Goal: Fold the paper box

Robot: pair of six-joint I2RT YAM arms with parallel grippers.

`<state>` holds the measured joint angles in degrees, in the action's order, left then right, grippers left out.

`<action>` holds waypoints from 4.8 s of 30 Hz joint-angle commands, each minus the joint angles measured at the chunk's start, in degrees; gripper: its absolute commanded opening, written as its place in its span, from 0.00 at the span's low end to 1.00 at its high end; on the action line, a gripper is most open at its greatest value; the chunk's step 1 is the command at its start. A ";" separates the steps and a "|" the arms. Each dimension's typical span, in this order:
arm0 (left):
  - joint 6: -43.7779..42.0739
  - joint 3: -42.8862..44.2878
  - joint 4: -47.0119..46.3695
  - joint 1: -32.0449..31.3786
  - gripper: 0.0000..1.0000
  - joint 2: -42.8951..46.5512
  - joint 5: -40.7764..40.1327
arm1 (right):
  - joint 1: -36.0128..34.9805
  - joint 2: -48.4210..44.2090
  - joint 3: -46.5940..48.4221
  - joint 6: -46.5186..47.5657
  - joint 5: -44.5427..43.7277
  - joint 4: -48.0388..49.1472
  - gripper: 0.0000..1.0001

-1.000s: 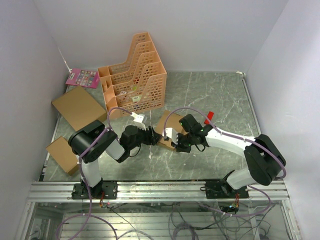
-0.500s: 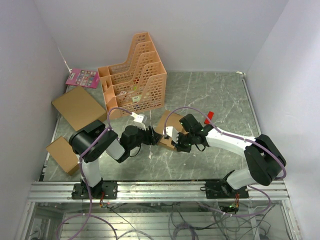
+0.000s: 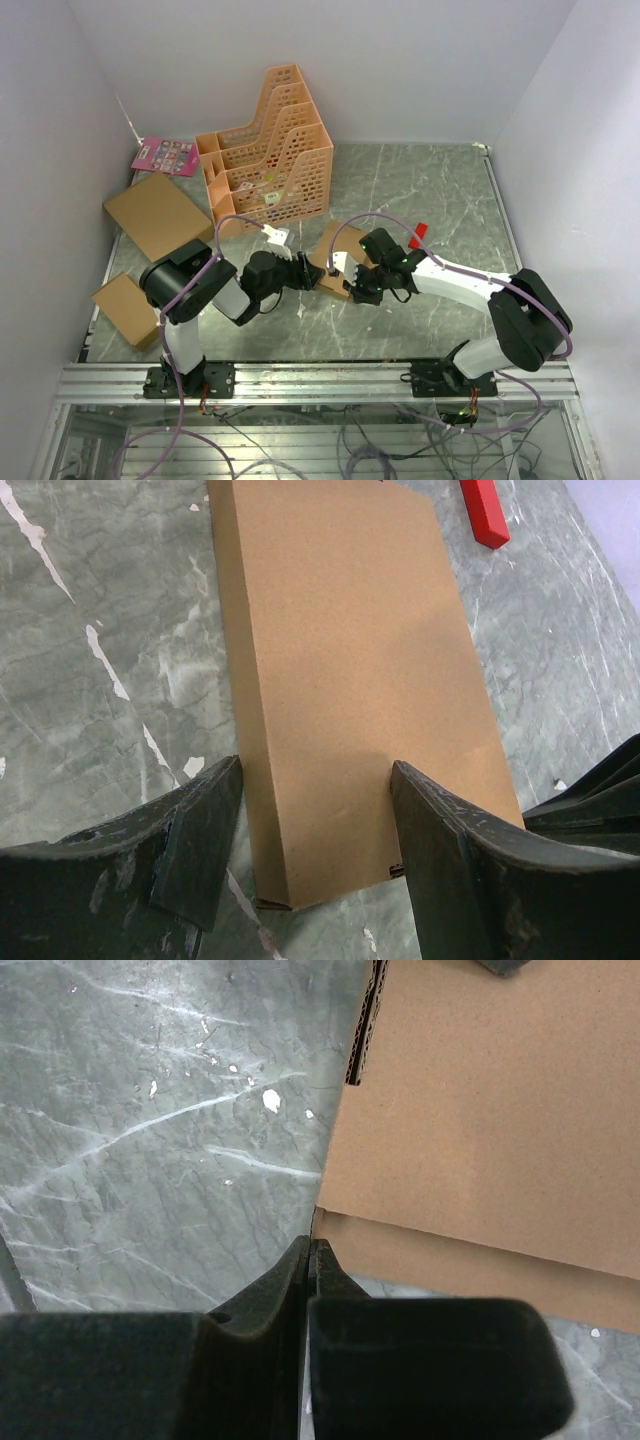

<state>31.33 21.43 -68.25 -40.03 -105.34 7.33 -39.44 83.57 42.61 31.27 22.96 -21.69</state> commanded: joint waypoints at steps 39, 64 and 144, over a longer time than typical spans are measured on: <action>-0.11 0.10 5.08 -2.21 0.67 -4.21 2.26 | 0.48 4.58 10.16 -6.58 1.69 3.44 0.00; 2.18 -0.21 6.18 -2.25 0.68 -1.61 0.29 | 3.39 -9.01 -5.50 18.21 5.53 -4.35 0.43; 5.05 -1.75 8.76 -3.78 0.68 4.43 -0.40 | 1.30 0.33 1.02 2.02 2.33 -2.81 0.00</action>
<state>36.45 20.38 -61.69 -42.61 -100.49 5.61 -38.24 84.05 41.80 34.83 24.67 -26.22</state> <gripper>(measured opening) 0.679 0.004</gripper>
